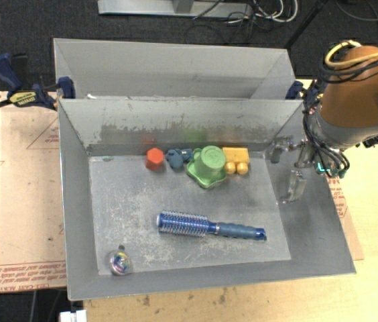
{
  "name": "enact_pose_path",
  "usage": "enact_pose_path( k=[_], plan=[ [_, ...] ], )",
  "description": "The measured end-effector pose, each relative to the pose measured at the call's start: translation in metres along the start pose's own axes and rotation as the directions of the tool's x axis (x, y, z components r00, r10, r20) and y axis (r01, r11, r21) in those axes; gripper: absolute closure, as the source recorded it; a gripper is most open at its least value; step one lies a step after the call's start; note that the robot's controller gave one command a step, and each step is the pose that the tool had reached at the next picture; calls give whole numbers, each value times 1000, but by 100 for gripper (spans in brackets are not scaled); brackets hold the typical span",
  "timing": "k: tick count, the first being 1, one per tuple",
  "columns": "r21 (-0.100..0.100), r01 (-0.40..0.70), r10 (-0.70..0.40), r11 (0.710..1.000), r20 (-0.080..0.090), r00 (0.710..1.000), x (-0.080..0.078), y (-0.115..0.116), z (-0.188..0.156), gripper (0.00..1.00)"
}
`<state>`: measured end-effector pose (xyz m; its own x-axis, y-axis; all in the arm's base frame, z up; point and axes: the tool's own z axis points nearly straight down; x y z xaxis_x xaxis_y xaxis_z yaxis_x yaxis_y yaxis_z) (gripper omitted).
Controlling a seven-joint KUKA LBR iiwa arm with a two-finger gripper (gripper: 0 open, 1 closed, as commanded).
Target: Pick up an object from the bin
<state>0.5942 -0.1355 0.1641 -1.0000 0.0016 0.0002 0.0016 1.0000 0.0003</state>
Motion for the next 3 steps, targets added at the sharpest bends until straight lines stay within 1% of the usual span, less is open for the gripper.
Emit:
enact_pose_path(
  k=[1, 2, 3],
  plan=[
    [-3, 255, -255, 967, -1, 967, 38, 91, 55, 0],
    [-2, 192, -192, 981, 10, 981, 113, 155, 85, 0],
    [-1, 189, -189, 982, 0, 982, 114, 151, 85, 100]
  ],
)
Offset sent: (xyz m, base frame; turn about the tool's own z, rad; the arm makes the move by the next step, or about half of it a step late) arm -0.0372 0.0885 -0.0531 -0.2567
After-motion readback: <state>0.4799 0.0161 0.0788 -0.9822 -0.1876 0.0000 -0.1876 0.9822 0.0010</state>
